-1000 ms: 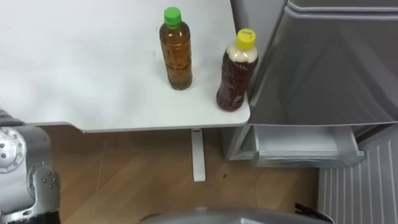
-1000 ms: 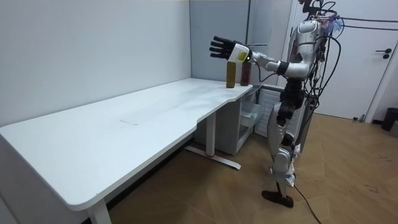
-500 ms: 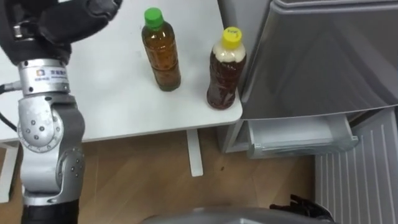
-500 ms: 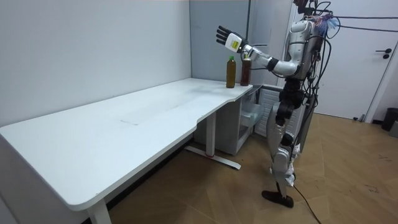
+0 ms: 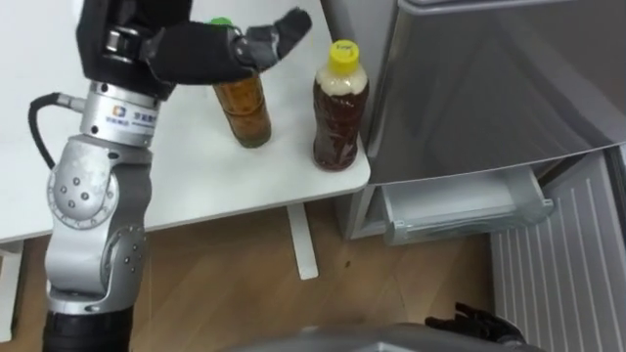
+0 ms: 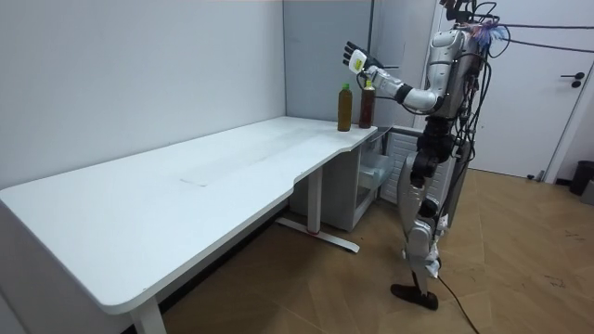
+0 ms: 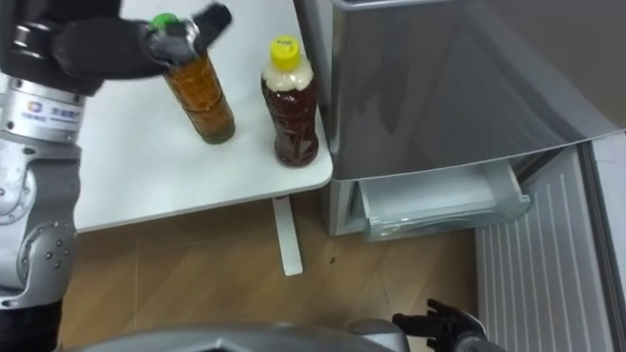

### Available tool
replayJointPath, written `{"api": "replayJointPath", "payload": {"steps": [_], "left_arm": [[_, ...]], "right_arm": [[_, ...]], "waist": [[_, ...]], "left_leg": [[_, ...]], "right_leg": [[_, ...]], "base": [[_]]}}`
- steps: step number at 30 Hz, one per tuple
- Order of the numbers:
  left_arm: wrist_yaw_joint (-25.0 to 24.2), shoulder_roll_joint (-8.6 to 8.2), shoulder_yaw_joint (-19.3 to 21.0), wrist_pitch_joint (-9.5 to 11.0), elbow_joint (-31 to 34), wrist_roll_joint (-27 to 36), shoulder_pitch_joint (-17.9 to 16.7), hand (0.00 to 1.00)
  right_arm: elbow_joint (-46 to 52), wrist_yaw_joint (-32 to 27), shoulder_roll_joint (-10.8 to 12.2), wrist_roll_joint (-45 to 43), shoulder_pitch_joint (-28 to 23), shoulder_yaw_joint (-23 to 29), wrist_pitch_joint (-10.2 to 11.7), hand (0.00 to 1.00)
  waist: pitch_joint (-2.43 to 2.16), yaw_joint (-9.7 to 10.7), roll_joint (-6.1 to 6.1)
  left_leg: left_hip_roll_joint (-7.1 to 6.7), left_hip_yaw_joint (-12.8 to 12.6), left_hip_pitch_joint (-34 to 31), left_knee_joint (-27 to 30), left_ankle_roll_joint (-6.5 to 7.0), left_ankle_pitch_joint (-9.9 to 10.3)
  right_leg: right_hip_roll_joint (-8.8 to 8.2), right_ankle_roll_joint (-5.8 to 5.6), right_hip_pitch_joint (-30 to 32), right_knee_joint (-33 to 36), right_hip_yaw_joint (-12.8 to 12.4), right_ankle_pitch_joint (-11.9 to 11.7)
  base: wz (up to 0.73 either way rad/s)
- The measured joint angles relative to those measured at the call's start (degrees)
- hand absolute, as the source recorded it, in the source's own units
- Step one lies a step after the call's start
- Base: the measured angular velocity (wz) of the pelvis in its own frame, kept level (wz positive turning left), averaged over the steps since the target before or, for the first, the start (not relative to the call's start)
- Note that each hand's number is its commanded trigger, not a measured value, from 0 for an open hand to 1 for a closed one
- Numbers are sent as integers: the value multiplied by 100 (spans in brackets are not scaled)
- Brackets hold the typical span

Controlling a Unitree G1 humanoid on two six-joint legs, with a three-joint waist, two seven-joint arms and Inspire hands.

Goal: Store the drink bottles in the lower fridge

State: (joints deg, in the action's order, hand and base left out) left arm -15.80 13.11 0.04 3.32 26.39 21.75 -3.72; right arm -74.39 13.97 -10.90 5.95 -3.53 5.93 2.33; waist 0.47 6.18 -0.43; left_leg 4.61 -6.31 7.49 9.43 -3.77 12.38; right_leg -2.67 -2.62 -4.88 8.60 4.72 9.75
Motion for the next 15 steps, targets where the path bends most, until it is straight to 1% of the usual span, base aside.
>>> {"api": "replayJointPath", "payload": {"steps": [1, 3, 6, 10, 12, 15], "left_arm": [[-64, 0, -27, -43, 0, 0, 3, 0], [-295, 0, -50, -190, 0, 0, 3, 0], [-525, -1, -57, -308, -18, 0, 2, 0], [-683, 2, -146, -381, -71, -5, 1, 0], [-737, 2, -256, -467, -99, -5, 1, 0], [-813, 2, -366, -500, -213, -5, 1, 0]], "right_arm": [[0, 0, 0, 0, 0, 0, -2, 0], [0, 0, 0, -3, 15, 0, -33, 0], [0, -4, 0, -3, 20, -1, -58, 0], [-28, -8, -3, 14, 23, -9, -64, 0], [-81, -13, -5, 31, 44, -15, -66, 0], [-83, -22, -9, 39, 56, -23, -71, 0]], "waist": [[0, 3, 0], [0, 9, 1], [0, 20, 0], [5, 17, -9], [7, 16, -16], [3, 14, -32]], "left_leg": [[0, 0, 0, 0, 0, 0], [0, 1, -1, 0, 0, 0], [0, 1, -2, 0, 0, 0], [0, 1, -2, 0, 0, 0], [0, 0, -2, 0, 0, 0], [1, 1, 3, 0, 0, 0]], "right_leg": [[0, 0, 0, 0, -1, 0], [0, 0, -2, 0, -4, 0], [-1, 0, 1, -2, -4, 0], [-1, 0, -1, -3, -1, 0], [-1, 0, -1, -2, -1, 0], [-2, 0, -3, 4, -1, 0]], "base": [[0], [0], [0], [0], [0], [0]]}}
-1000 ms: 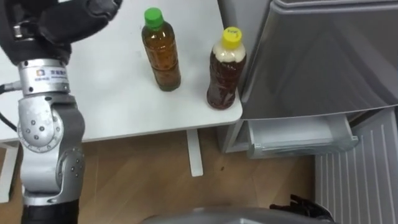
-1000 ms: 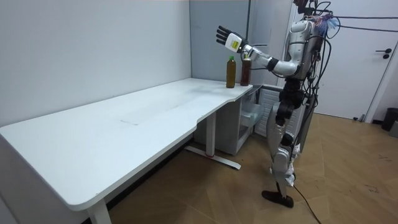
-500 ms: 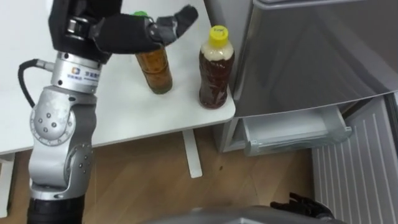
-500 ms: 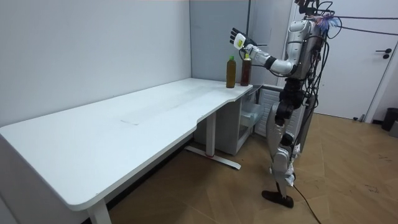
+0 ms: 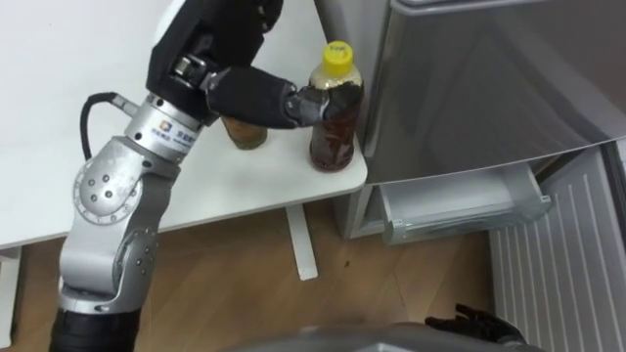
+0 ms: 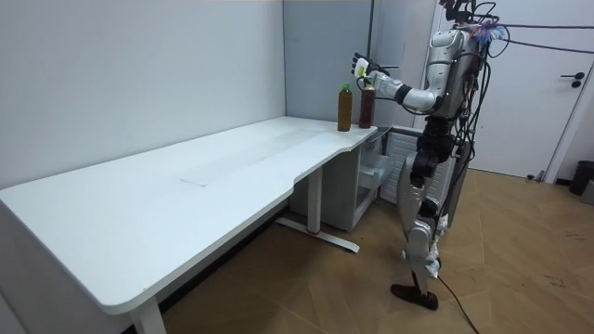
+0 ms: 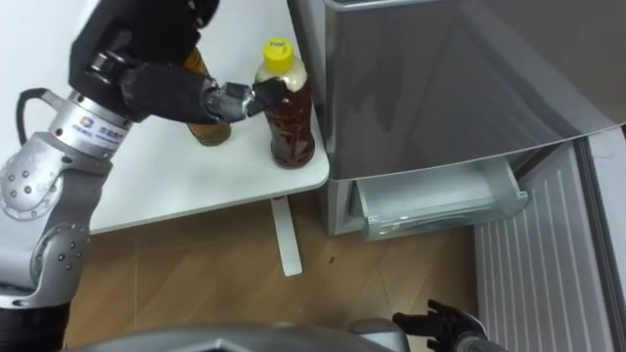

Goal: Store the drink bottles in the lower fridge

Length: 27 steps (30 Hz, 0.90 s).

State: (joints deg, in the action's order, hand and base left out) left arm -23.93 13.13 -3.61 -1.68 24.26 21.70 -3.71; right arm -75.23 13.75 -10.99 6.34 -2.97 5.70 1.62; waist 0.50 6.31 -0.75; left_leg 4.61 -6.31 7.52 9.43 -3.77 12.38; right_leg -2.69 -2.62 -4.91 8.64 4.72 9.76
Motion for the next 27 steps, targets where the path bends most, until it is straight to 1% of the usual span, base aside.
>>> {"api": "replayJointPath", "payload": {"steps": [3, 8, 9, 14, 16, 17, 20, 23, 27], "left_arm": [[-59, -1, -106, -87, -83, 3, -2, 0], [-203, 0, -123, -106, -117, 2, -7, 0], [-228, -1, -130, -128, -121, 4, -17, 0], [-356, -1, -239, -283, -132, 6, -53, 0], [-386, -6, -249, -291, -171, 4, -112, 0], [-386, -7, -280, -293, -263, 9, -116, 0], [-376, -89, -316, -302, -603, 10, -128, 0], [-364, -102, -316, -314, -813, 13, -234, 0], [-243, -100, -308, -413, -928, 8, -430, 0]], "right_arm": [[-9, -8, -2, 0, 5, 2, -6, 0], [-6, -7, -2, -4, 32, -14, -50, 0], [-5, -7, -5, 0, 32, -39, -54, 0], [21, -7, -12, 6, 66, -111, -152, 0], [22, -21, -12, -4, 75, -125, -170, 0], [19, -49, -12, 2, 72, -132, -170, 0], [27, -85, -12, 7, 41, -179, -175, 0], [151, -116, -4, 8, -9, -191, -208, 0], [229, -115, 6, 3, -75, -193, -255, 0]], "waist": [[4, 0, -1], [16, -24, 24], [24, -36, 45], [4, -47, 70], [-6, -49, 75], [-5, -53, 76], [-7, -55, 76], [-10, -54, 90], [-24, -56, 110]], "left_leg": [[0, -2, 6, -1, 0, 0], [0, -14, 4, -2, 0, 0], [1, -28, 4, -2, 0, 0], [5, -106, 11, -1, 0, 0], [5, -124, 18, -1, 0, 0], [6, -124, 20, 0, 0, 0], [6, -124, 23, 0, 0, 0], [5, -141, 30, 1, 0, 0], [4, -145, 55, 0, 0, 0]], "right_leg": [[0, 0, 0, 3, 1, 0], [0, 0, 2, 2, 3, 0], [0, 0, 5, 2, 1, 0], [0, 0, 6, 3, -4, 0], [0, 0, 5, 5, -8, 0], [0, 0, 5, 8, -8, 0], [1, 1, 6, 17, -21, -1], [3, 1, 14, 20, -61, -1], [6, 0, -1, 18, -86, 0]], "base": [[0], [0], [0], [0], [-2], [0], [0], [-5], [-2]]}}
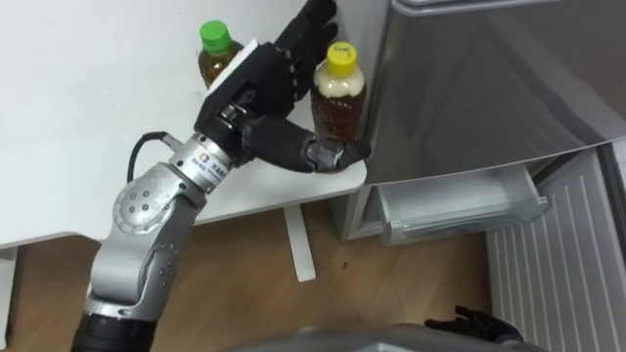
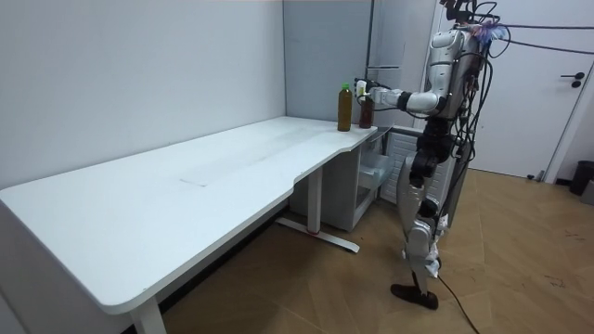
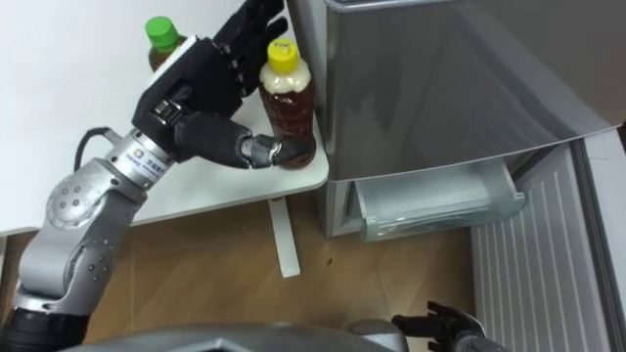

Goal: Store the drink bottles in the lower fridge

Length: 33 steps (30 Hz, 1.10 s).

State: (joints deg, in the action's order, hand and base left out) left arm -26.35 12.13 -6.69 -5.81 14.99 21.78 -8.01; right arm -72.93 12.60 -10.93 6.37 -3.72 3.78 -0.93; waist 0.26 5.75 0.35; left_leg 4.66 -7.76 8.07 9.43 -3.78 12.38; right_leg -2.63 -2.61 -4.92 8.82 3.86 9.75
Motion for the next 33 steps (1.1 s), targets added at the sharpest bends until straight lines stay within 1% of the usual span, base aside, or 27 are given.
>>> {"api": "replayJointPath", "payload": {"steps": [8, 19, 23, 25, 27, 28, 32, 33], "left_arm": [[128, -8, 14, -24, -42, 0, -28, 0], [740, -22, -6, -24, -43, 0, -26, 0], [852, -25, -9, -70, -46, 3, -9, 0], [883, -50, -9, -127, -48, 5, 2, 0], [935, -83, -12, -140, -83, 5, 15, 0], [946, -83, -12, -142, -102, 4, 30, 0], [994, -85, -43, -262, -324, 4, 360, 0], [995, -85, -43, -266, -355, 3, 424, 0]], "right_arm": [[5, 3, 2, -2, -12, -5, -2, 0], [2, 3, 29, 4, 13, -33, -51, 0], [0, -81, 47, -1, 53, -30, -173, 0], [0, -136, 64, -1, 53, -31, -177, 0], [3, -169, 76, -11, 60, -26, -217, 0], [3, -181, 80, -16, 64, -26, -230, 0], [18, -265, 113, -15, 94, -34, -287, 0], [35, -299, 124, -15, 95, -32, -287, 0]], "waist": [[-1, -10, 4], [5, 12, 48], [10, 25, 56], [11, 28, 57], [16, 49, 64], [17, 54, 66], [26, 85, 76], [26, 113, 75]], "left_leg": [[0, 1, 2, 0, 0, 0], [0, -1, 26, 0, 0, 0], [0, -3, 32, 0, 0, 0], [0, -10, 33, 0, 0, 0], [0, -11, 30, 0, 0, 0], [0, -11, 29, 0, 0, 0], [0, -12, 21, -1, 0, 0], [0, -16, 20, -2, 0, 0]], "right_leg": [[2, 0, 1, -3, -8, 0], [10, 0, 4, -7, -62, 0], [12, 0, 4, -5, -67, 0], [12, 0, 3, -5, -66, 0], [12, 0, 2, -6, -64, 0], [11, 0, 3, -7, -64, 0], [11, 0, 1, -10, -59, -1], [11, 0, 1, -10, -59, -1]], "base": [[0], [-1], [0], [0], [0], [0], [0], [0]]}}
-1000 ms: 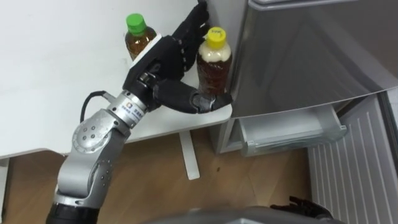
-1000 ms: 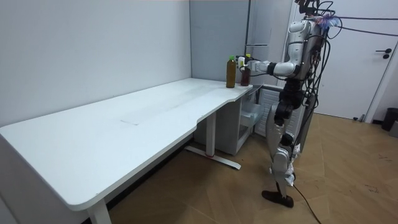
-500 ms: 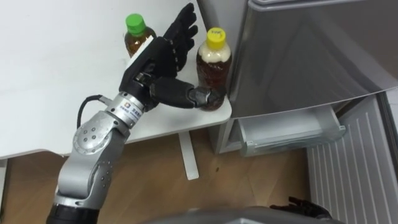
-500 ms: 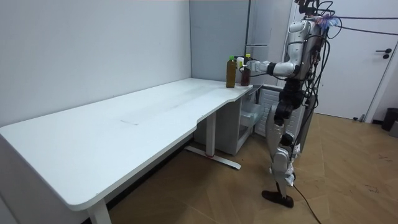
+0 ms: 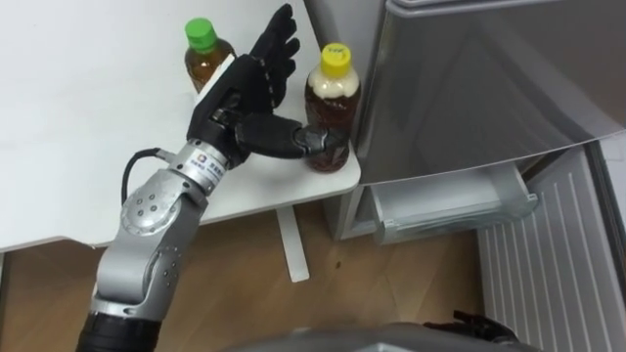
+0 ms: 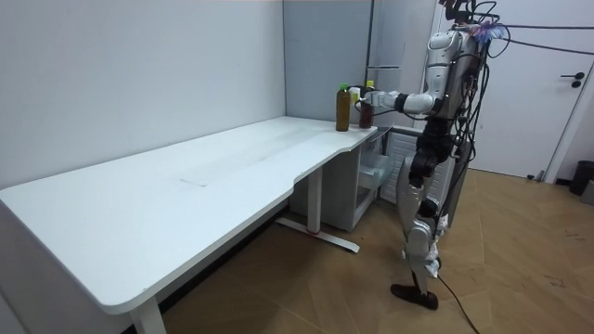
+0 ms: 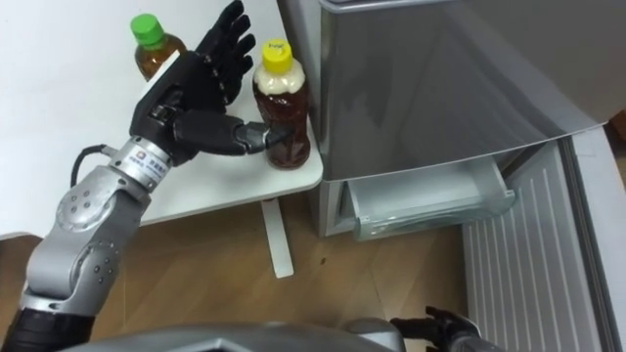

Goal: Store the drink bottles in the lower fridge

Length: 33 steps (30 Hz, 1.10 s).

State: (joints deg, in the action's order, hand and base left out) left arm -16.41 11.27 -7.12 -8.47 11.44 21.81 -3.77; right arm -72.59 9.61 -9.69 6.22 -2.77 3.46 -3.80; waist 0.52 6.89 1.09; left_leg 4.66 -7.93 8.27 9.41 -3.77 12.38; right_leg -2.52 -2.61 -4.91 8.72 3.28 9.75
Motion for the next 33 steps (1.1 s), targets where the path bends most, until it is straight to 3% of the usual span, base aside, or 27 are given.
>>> {"api": "replayJointPath", "payload": {"steps": [6, 28, 29, 30, 31, 32, 33], "left_arm": [[-24, -53, -6, -17, -31, -2, 109, 0], [-376, -73, -327, -22, -29, -1, 309, 0], [-394, -83, -341, -22, -30, -2, 309, 18], [-394, -83, -361, -22, -33, -3, 309, 55], [-395, -82, -370, -22, -41, -3, 309, 68], [-395, -87, -380, -22, -66, -4, 309, 100], [-396, -92, -383, -22, -95, -4, 309, 100]], "right_arm": [[100, -73, 31, -3, -21, 0, 0, 0], [198, -72, -20, -32, -28, -224, 72, 0], [209, -72, -28, -34, -32, -228, 72, 0], [211, -71, -29, -36, -35, -227, 71, 0], [211, -71, -29, -37, -35, -227, 70, 0], [214, -71, -32, -39, -37, -225, 70, 0], [216, -71, -37, -39, -37, -226, 70, 0]], "waist": [[5, 109, -14], [-16, 133, -57], [-14, 136, -61], [-12, 135, -66], [-10, 135, -70], [-4, 135, -78], [0, 136, -85]], "left_leg": [[1, -22, 0, 0, 0, 0], [8, -138, -81, 2, 0, 0], [7, -142, -78, 2, 0, 0], [8, -146, -76, 2, 0, 0], [8, -150, -76, 2, 0, 0], [7, -153, -75, 2, 0, 0], [7, -156, -75, 2, 0, 0]], "right_leg": [[1, 1, 6, -1, -18, 0], [17, 5, 111, 25, -127, -9], [17, 5, 110, 26, -128, -9], [17, 5, 109, 27, -132, -9], [17, 5, 108, 28, -133, -10], [17, 5, 109, 32, -133, -10], [17, 5, 111, 38, -133, -10]], "base": [[-1], [-1], [0], [0], [0], [0], [0]]}}
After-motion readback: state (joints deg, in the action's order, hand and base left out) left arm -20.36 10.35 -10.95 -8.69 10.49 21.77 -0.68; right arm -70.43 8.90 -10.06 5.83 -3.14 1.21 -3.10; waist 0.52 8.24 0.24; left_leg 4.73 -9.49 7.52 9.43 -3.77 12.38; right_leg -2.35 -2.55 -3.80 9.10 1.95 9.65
